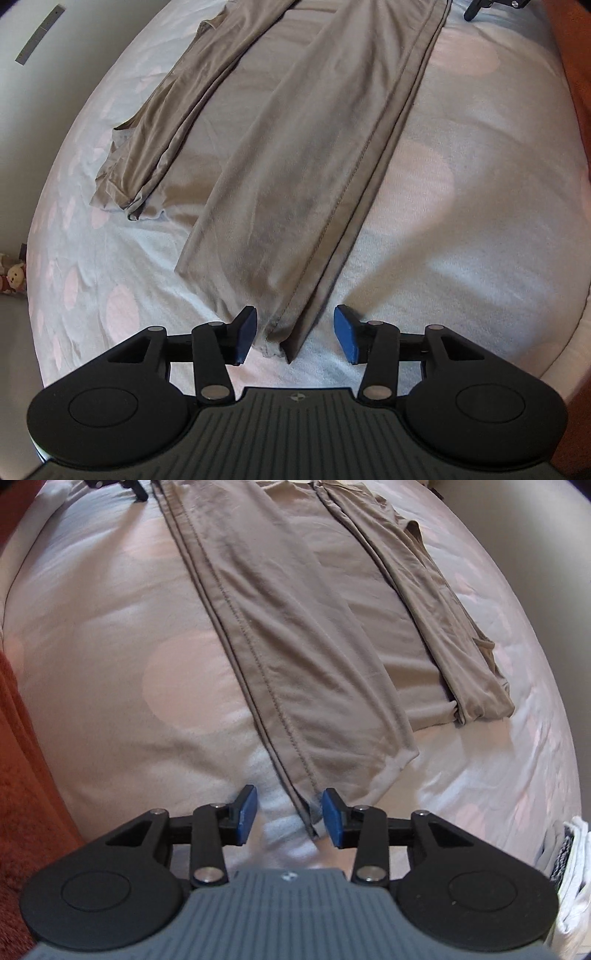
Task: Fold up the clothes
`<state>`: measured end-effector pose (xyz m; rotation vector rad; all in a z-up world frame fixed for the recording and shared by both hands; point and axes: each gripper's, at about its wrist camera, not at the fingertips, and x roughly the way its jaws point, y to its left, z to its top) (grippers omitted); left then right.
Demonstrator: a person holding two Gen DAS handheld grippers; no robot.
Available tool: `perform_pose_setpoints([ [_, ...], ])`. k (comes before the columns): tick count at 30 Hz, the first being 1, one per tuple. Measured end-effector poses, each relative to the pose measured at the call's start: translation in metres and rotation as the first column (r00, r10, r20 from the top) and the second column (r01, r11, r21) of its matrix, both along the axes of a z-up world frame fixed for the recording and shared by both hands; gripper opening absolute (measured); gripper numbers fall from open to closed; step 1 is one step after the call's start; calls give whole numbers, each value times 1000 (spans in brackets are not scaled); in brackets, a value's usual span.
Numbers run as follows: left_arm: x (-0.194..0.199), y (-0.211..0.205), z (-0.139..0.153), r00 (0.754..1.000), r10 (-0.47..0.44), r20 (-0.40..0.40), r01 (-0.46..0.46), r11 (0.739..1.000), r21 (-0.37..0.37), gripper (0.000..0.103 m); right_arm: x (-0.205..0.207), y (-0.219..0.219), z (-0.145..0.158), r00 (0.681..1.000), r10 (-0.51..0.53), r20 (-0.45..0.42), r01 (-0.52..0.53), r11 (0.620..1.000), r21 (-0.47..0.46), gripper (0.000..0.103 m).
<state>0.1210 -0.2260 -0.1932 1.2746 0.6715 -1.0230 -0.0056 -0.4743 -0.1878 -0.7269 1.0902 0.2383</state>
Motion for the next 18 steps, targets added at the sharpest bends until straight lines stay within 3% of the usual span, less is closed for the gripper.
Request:
perform_pose_setpoints([
  [4,-8,-1,-10,994,-79,69,77,997,20,43,-9,4,-8,997,50,53,-47,997,-64,43],
  [8,-18,-1,-19,980,-141,142,135,990,47,15,-15,12,-14,990,78,120,-62,989,-134,43],
  [13,-40,4,-36,927,-256,274,223,964,146,7,-16,10,-17,987,81,138,-57,984,-171,43],
  [18,-39,3,-40,918,-261,298,220,962,163,3,-17,14,-23,985,96,140,-66,977,-203,42],
])
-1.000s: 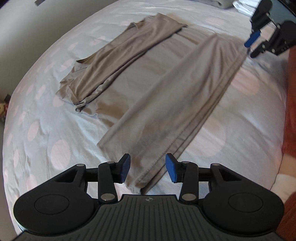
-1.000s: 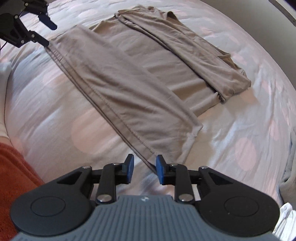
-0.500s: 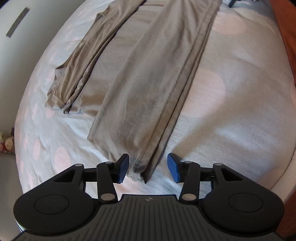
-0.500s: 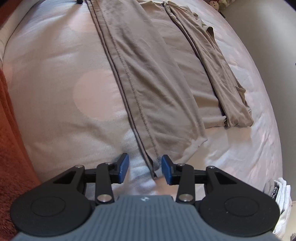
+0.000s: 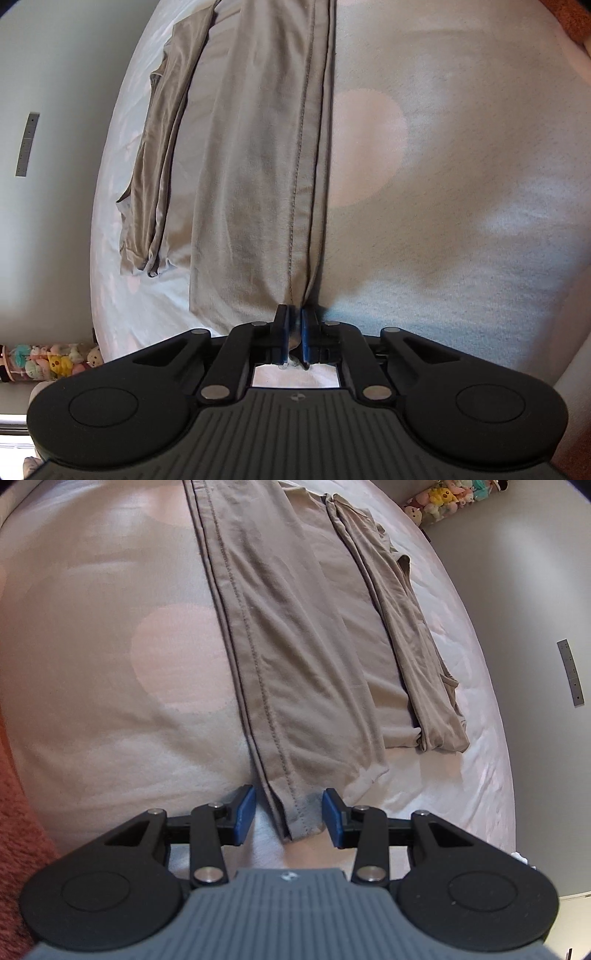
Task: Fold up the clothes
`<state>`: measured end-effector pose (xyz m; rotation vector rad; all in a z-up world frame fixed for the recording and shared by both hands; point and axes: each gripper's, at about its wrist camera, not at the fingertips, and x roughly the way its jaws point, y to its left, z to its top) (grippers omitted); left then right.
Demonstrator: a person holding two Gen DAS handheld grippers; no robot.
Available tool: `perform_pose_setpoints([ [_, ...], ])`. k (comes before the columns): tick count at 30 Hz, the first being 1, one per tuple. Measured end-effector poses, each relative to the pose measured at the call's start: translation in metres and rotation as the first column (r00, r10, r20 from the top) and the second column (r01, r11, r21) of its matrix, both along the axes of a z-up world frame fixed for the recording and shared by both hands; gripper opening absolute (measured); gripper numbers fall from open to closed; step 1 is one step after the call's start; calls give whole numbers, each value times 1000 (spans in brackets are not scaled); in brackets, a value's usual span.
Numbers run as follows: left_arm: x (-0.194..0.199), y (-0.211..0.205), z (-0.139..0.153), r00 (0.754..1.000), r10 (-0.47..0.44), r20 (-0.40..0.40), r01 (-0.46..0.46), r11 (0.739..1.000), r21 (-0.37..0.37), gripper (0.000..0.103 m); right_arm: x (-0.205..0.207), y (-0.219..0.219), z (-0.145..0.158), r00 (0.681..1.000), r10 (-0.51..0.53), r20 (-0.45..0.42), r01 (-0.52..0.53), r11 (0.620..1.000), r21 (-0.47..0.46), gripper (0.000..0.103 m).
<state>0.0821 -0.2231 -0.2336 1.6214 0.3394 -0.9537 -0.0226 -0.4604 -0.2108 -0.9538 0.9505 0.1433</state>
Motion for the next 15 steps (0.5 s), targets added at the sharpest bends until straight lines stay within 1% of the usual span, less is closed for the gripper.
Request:
perform_pose_setpoints([
  [1,0,0,0,1000,0,4,0,1000,0,2,0,1,-1,1000,6,-1,-6,1000,-5,39],
  [2,0,0,0,1000,-1,6,1,1000,-2,2,1,2,-1,1000,11,-2,-11,1000,-9,27],
  [3,1,0,2,1000,1,4,-1,1000,-8,2,0,2,-1,1000,10,3,-10,1000,-8,19],
  [4,2,0,5,1000,10,2,-10,1000,-21,2,-1,1,0,1000,9,8,-9,1000,-7,12],
  [5,3,1,9,1000,23,-1,-23,999,-39,2,-1,1,1,1000,7,13,-7,1000,-5,9],
  [7,8,1,23,997,70,-19,-72,993,-98,1,-3,-2,6,999,-8,36,7,1000,8,6],
  [9,15,2,42,990,129,-51,-136,976,-168,1,-5,-3,14,997,-20,69,19,1000,17,5],
  [11,22,6,63,980,178,-86,-193,952,-237,1,-9,-5,25,992,-36,119,33,999,26,5],
  [15,28,12,103,964,231,-132,-263,901,-344,1,-19,-5,61,970,-97,225,82,994,74,5],
])
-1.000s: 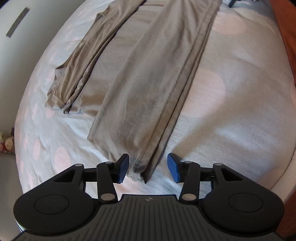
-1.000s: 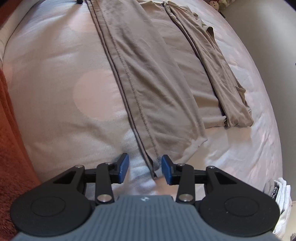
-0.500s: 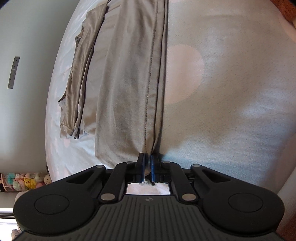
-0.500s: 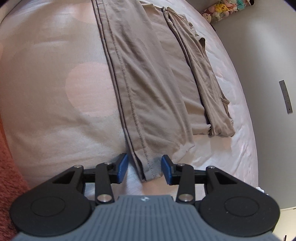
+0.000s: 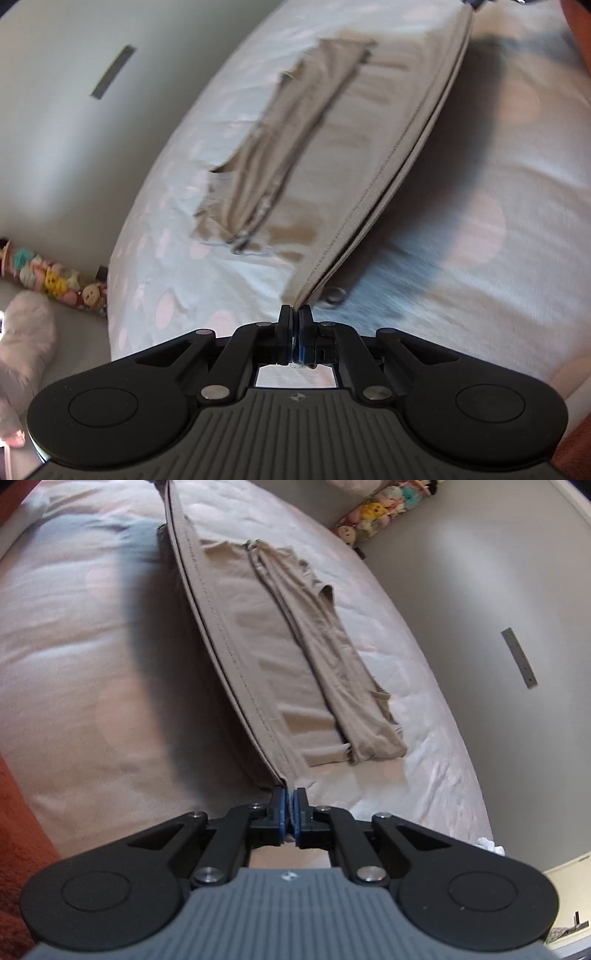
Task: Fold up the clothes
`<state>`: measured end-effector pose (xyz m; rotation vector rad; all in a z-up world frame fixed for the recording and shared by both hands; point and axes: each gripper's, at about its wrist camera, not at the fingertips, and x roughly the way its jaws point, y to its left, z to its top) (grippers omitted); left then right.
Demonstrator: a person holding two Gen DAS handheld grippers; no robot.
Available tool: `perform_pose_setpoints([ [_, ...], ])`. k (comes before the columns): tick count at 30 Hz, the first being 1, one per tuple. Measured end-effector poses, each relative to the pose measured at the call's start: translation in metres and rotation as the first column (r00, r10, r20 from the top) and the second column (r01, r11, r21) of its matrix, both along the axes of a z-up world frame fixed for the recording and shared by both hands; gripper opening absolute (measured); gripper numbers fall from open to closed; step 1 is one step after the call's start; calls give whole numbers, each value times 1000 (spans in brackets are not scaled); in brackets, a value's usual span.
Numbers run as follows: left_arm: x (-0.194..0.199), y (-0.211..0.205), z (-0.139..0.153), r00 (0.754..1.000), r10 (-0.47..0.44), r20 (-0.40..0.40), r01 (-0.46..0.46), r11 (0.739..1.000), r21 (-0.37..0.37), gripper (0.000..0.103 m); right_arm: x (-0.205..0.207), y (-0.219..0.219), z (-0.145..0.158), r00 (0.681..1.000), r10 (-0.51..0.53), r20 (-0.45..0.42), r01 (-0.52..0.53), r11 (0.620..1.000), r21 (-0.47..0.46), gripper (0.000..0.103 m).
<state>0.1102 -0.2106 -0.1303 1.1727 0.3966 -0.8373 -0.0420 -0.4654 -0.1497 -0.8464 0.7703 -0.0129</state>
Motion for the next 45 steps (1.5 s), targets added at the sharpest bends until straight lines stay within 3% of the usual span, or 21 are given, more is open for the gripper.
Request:
perform_pose_setpoints([
  [4,9,-5,37,999,44,-6,-44,995,-87,1,1,1,39,993,-60,100,60,998,5,5],
  [10,40,-25,81,994,105,-24,-107,979,-171,1,35,-15,87,971,-147,191,145,989,24,5],
  [16,84,-55,96,993,121,-3,-120,977,-176,1,86,-39,104,963,-177,204,180,984,3,5],
  [22,138,-89,89,992,123,10,-120,983,-141,1,148,-71,106,963,-202,178,205,979,3,5],
  [29,205,-142,55,990,139,-12,-139,987,-75,1,236,-114,75,963,-243,113,242,970,19,5],
  [36,269,-181,-2,976,184,-116,-190,981,-43,1,311,-155,15,958,-286,15,284,956,77,5],
  [45,302,-187,-42,950,261,-170,-280,955,-99,2,334,-174,-35,944,-328,-30,328,930,167,6],
])
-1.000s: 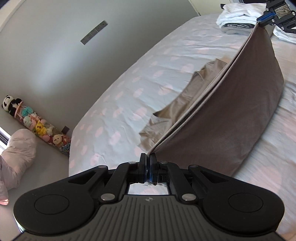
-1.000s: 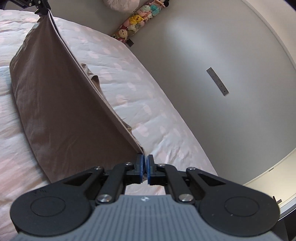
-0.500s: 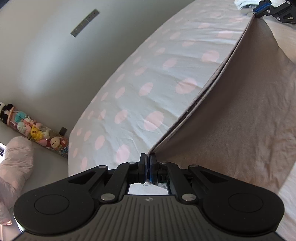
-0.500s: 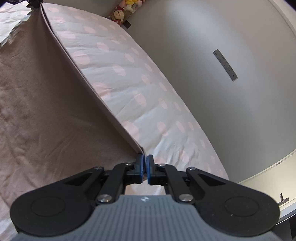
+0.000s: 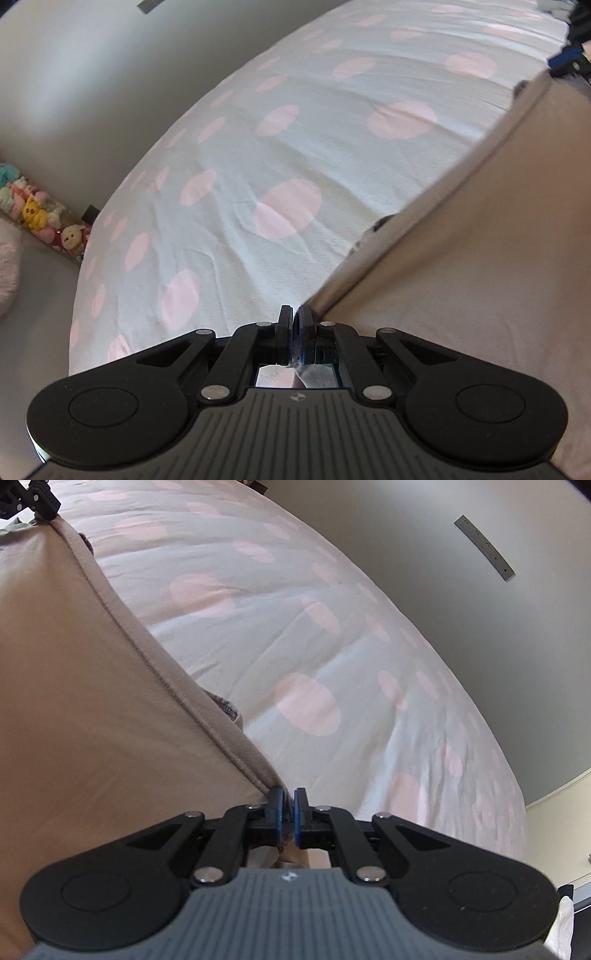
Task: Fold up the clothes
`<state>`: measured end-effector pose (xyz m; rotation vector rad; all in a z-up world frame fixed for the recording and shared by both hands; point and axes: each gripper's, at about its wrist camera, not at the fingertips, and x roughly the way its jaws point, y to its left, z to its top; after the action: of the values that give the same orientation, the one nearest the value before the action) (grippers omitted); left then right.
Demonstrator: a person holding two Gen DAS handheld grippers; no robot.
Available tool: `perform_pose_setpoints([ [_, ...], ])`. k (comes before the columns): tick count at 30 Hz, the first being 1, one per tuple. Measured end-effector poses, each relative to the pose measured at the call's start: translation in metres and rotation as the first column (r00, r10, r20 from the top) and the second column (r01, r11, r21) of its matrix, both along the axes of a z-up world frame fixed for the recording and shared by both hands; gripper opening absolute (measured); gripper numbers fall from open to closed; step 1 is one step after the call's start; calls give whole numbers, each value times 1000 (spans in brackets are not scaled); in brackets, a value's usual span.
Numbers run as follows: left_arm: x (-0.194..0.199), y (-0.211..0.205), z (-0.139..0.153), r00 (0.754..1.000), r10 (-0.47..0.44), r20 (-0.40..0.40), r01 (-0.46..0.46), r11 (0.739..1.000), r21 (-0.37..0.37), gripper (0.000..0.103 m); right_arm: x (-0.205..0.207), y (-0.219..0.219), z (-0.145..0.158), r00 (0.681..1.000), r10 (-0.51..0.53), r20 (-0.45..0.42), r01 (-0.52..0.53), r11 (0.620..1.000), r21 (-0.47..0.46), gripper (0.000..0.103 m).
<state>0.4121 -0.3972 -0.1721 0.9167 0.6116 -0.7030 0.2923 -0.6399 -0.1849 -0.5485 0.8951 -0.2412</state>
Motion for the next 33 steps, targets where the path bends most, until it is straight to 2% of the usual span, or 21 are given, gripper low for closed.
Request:
perform_pose_setpoints([
  [4,0,6,7,999,52,6,-51,997,-51,3,-4,-5,4,997,-58,58,55,997,50,19],
  [8,-15,26,31,995,103,5,-102,987,-124,12,-23,-9,29,983,-137,119,118,981,155,21],
  [11,-40,50,49,993,116,-27,-119,977,-179,12,-56,0,47,968,-186,167,139,957,256,21],
  [14,-76,76,60,992,118,-51,-126,971,-202,12,-97,15,57,954,-224,201,144,927,346,22],
  [21,-158,130,49,972,168,-165,-206,947,-248,12,-192,67,54,937,-267,224,144,882,449,22],
  [25,-187,145,43,958,202,-202,-257,921,-294,12,-224,92,45,942,-247,226,122,882,455,22],
  [28,-201,149,40,950,229,-212,-290,898,-332,12,-239,102,35,933,-255,254,124,891,437,22],
  [31,-209,141,32,963,222,-150,-260,913,-314,12,-243,101,23,939,-258,227,137,887,442,23],
  [33,-208,139,23,963,222,-152,-260,910,-323,12,-241,98,16,943,-265,202,150,879,452,23],
])
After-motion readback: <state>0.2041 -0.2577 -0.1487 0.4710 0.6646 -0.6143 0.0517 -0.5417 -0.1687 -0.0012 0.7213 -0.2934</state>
